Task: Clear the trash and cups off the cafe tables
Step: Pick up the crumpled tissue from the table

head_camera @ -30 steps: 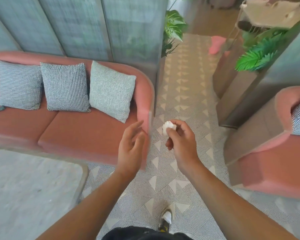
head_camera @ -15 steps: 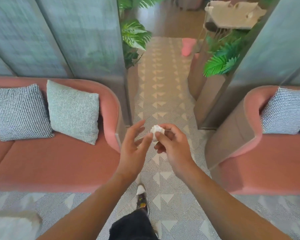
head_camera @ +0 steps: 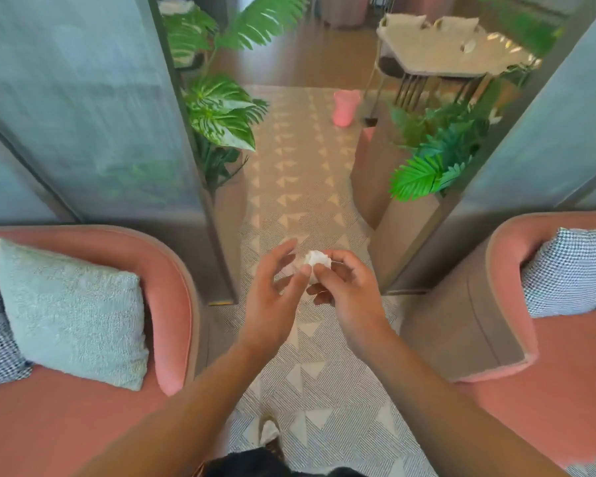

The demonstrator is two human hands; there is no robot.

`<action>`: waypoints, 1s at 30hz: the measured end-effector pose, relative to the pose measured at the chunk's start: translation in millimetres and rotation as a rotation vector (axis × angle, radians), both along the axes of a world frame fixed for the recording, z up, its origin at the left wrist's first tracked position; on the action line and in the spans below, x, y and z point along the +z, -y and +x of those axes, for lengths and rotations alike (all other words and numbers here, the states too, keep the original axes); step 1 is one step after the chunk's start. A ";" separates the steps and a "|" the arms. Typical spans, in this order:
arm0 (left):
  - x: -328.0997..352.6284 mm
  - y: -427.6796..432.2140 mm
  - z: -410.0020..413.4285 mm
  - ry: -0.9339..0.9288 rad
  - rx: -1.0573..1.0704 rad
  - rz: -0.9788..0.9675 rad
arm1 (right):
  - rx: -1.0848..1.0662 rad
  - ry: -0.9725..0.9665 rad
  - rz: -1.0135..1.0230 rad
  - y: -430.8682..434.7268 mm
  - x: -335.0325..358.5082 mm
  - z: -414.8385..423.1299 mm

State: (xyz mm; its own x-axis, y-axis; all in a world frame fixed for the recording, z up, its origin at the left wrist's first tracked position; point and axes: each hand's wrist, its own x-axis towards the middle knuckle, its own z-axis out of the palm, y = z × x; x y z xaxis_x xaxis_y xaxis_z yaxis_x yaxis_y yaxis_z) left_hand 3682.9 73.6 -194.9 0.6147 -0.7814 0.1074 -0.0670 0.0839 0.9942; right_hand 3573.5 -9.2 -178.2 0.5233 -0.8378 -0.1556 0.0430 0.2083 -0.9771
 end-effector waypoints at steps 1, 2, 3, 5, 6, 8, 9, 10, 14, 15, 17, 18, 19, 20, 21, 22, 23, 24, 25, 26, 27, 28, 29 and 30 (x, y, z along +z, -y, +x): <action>1.6 17.3 10.9 0.006 -0.010 0.001 | -0.007 0.007 -0.002 16.2 1.0 9.3; 3.0 34.5 21.2 0.008 -0.013 0.006 | -0.022 0.012 -0.003 32.5 1.4 17.7; 3.7 51.2 30.7 0.008 -0.012 0.010 | -0.041 0.017 -0.007 48.7 1.3 25.6; 3.5 84.9 47.5 0.013 -0.007 0.012 | -0.080 0.021 -0.016 83.2 1.1 40.7; 2.3 100.9 55.7 0.015 -0.006 0.017 | -0.099 0.025 -0.015 99.9 0.3 47.3; -1.6 140.4 73.1 0.004 -0.015 0.016 | -0.138 0.034 -0.009 141.3 -3.6 62.1; -4.2 161.6 81.2 0.003 -0.019 0.020 | -0.151 0.036 -0.010 163.1 -5.3 69.7; -6.0 181.8 87.9 0.006 -0.022 0.028 | -0.161 0.035 -0.012 183.5 -6.9 76.8; -13.8 275.6 117.6 0.031 -0.019 0.039 | -0.174 0.081 -0.007 275.5 -15.6 108.2; -15.0 301.3 124.6 0.040 -0.020 0.033 | -0.174 0.091 -0.011 301.7 -17.4 116.5; -15.1 352.7 139.1 0.047 -0.002 0.025 | -0.160 0.098 -0.012 356.0 -18.3 133.5; -13.8 377.8 146.1 0.034 0.004 0.028 | -0.159 0.096 -0.007 382.2 -17.2 141.2; -11.6 404.0 153.4 0.025 0.009 0.032 | -0.159 0.095 -0.006 409.4 -15.2 148.6; -9.4 429.2 160.2 0.034 0.020 0.036 | -0.155 0.093 -0.011 435.2 -12.9 156.1; -8.1 453.9 167.0 0.048 0.035 0.036 | -0.144 0.086 -0.019 460.4 -10.0 163.6; -7.0 478.8 173.8 0.054 0.048 0.035 | -0.133 0.078 -0.025 485.4 -7.1 171.1; -5.5 501.9 179.7 0.051 0.055 0.033 | -0.129 0.068 -0.027 509.0 -4.3 177.7; -3.7 522.8 185.0 0.046 0.058 0.028 | -0.130 0.063 -0.032 530.6 -1.8 184.2; -2.3 542.4 189.9 0.043 0.059 0.025 | -0.130 0.060 -0.037 550.7 0.0 190.5; -1.6 560.7 194.9 0.042 0.059 0.026 | -0.127 0.060 -0.040 569.2 1.0 196.8; -1.0 579.3 200.2 0.042 0.056 0.027 | -0.123 0.063 -0.039 587.0 1.9 203.5; -0.7 598.8 206.5 0.040 0.051 0.024 | -0.117 0.062 -0.040 605.2 2.1 210.8; -0.7 619.4 214.0 0.035 0.043 0.021 | -0.114 0.055 -0.041 623.9 1.6 218.6; -0.5 640.4 222.4 0.029 0.034 0.018 | -0.117 0.048 -0.039 642.7 0.9 226.9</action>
State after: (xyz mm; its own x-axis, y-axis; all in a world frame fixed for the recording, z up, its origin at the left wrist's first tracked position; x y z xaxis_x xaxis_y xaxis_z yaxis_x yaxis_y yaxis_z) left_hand 3905.3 -566.8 -195.4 0.6379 -0.7620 0.1116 -0.0985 0.0630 0.9931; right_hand 3800.4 -652.0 -177.4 0.4279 -0.8984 -0.0985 0.1117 0.1607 -0.9807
